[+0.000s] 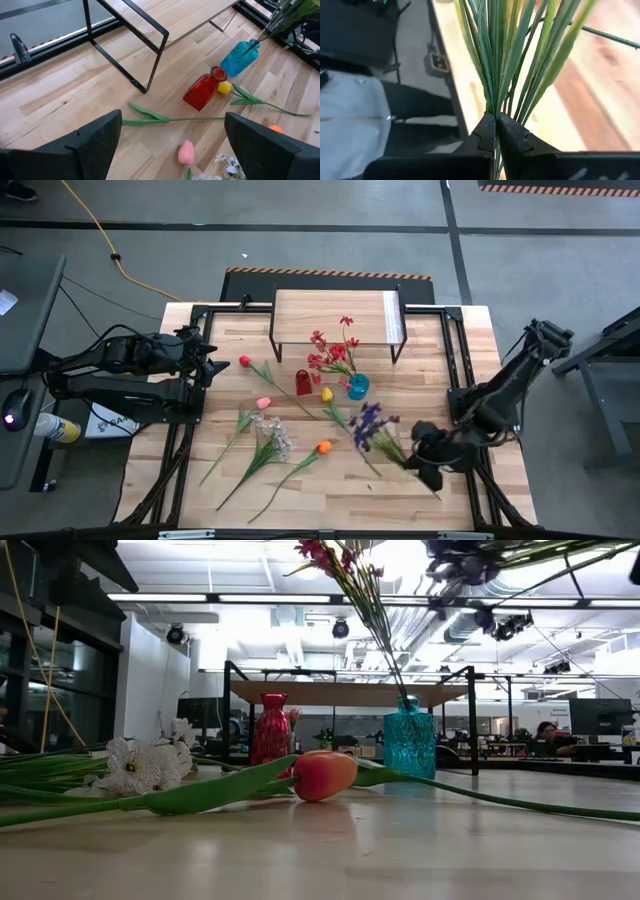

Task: Pick and place flowers into a vace then onto a shelf
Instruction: Put the purple flowers into the blue vase

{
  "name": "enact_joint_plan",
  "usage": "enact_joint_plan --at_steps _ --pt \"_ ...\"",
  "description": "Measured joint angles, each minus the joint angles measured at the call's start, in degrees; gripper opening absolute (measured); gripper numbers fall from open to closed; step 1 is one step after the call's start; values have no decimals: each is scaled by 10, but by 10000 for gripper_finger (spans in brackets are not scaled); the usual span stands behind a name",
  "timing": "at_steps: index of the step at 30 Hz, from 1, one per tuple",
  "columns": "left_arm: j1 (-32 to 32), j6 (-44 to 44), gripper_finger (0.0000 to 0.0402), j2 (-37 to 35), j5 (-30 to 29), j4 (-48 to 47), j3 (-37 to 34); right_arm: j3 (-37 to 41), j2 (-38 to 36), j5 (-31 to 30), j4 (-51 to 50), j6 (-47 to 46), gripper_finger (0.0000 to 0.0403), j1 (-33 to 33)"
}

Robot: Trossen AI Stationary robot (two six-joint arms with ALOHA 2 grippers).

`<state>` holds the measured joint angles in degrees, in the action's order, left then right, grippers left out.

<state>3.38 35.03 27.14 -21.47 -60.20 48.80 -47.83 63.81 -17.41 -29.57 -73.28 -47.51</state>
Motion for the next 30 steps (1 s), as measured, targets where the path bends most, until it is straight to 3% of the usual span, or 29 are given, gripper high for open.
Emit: enact_joint_plan --at_steps 6,11,15,24,30 --pt "0 0 386 0 0 0 0 0 -52 -102 -65 -28 1 -34" --pt "0 0 386 0 0 0 0 0 -82 -196 -103 2 1 -35" --pt "0 0 386 0 0 0 0 0 -104 -311 -112 68 1 -21" --pt "0 0 386 0 0 0 0 -1 -132 -618 -33 321 0 46" --pt "0 0 386 0 0 0 0 -1 -127 -673 36 390 0 104"
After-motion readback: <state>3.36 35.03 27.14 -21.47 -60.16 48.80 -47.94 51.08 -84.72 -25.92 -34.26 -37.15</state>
